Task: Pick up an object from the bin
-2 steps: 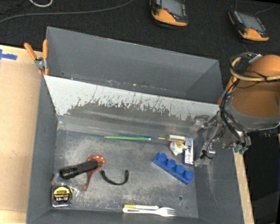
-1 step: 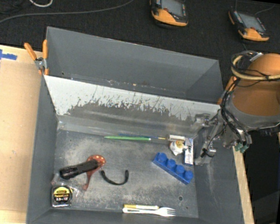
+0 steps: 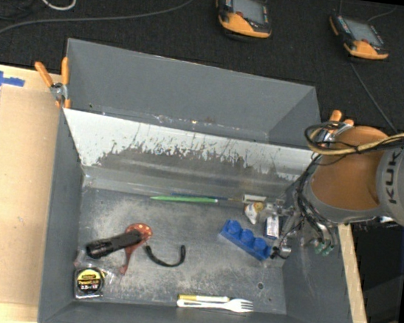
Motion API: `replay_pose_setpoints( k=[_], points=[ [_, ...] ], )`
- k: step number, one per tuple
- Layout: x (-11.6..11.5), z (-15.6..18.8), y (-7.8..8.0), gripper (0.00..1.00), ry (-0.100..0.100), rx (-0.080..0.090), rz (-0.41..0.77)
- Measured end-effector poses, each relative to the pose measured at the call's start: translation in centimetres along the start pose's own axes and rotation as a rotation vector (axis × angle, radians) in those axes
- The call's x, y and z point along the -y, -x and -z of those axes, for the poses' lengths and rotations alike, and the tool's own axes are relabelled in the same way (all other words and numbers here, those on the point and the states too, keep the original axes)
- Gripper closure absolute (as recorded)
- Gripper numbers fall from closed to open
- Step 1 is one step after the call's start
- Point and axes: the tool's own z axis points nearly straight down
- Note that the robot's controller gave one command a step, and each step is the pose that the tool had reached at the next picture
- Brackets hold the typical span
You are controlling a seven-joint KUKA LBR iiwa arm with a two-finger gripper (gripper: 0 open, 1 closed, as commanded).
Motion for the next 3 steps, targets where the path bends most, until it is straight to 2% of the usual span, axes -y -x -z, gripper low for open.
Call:
replay_pose_setpoints(
  k=[1, 2, 3],
  points=[
    [-0.2, -1.7, -1.3, 0.00, 0.002, -0.002, -0.039],
    [-2.2, -0.3, -2.5, 0.00, 0.003, -0.008, 0.022],
    [-1.8, -2.8, -2.1, 0.00, 0.002, -0.002, -0.246]
  ],
)
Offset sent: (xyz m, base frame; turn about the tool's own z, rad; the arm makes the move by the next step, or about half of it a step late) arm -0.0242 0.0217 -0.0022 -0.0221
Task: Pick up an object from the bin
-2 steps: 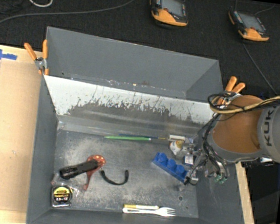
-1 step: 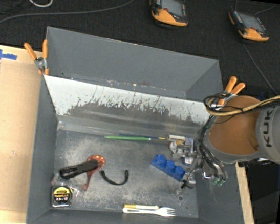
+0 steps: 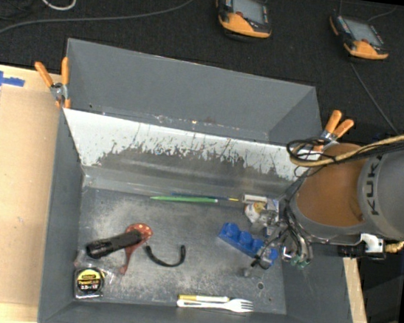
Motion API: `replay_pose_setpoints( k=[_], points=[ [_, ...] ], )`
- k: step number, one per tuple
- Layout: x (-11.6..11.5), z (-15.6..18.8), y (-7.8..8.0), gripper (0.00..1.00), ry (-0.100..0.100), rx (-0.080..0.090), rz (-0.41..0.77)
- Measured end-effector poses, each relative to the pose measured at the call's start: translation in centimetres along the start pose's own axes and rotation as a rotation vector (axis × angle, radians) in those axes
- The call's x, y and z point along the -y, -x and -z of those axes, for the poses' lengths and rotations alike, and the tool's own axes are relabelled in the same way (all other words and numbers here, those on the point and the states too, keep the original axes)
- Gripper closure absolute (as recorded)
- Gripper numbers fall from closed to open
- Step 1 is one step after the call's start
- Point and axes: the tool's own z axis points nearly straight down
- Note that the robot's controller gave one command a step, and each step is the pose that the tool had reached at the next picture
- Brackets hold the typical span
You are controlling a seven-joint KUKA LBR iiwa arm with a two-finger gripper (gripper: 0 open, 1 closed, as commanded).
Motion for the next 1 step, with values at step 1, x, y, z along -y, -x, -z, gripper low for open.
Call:
replay_pose_setpoints(
  k=[1],
  points=[
    [-1.12, -0.38, -0.74, 1.00, 0.000, 0.003, -0.024]
  ],
)
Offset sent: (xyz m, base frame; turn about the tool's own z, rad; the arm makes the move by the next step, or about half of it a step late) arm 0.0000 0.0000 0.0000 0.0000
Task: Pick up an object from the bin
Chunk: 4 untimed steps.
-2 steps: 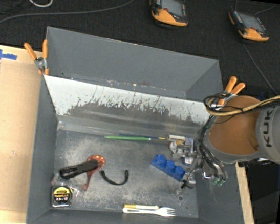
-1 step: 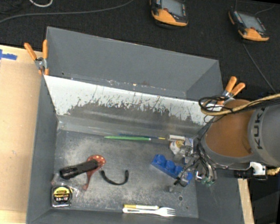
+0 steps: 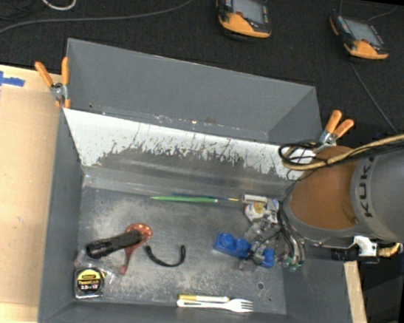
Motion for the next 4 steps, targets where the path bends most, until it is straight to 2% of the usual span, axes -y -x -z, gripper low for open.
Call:
replay_pose_setpoints(
  k=[1, 2, 3, 4],
  points=[
    [0.0, 0.0, 0.0, 1.00, 0.000, 0.000, 0.001],
    [0.0, 2.3, -0.3, 1.00, -0.001, -0.011, 0.002],
    [0.0, 6.0, -0.1, 1.00, 0.001, -0.002, 0.003],
    [0.0, 7.2, 0.0, 1.00, 0.001, 0.000, 0.005]
  ],
)
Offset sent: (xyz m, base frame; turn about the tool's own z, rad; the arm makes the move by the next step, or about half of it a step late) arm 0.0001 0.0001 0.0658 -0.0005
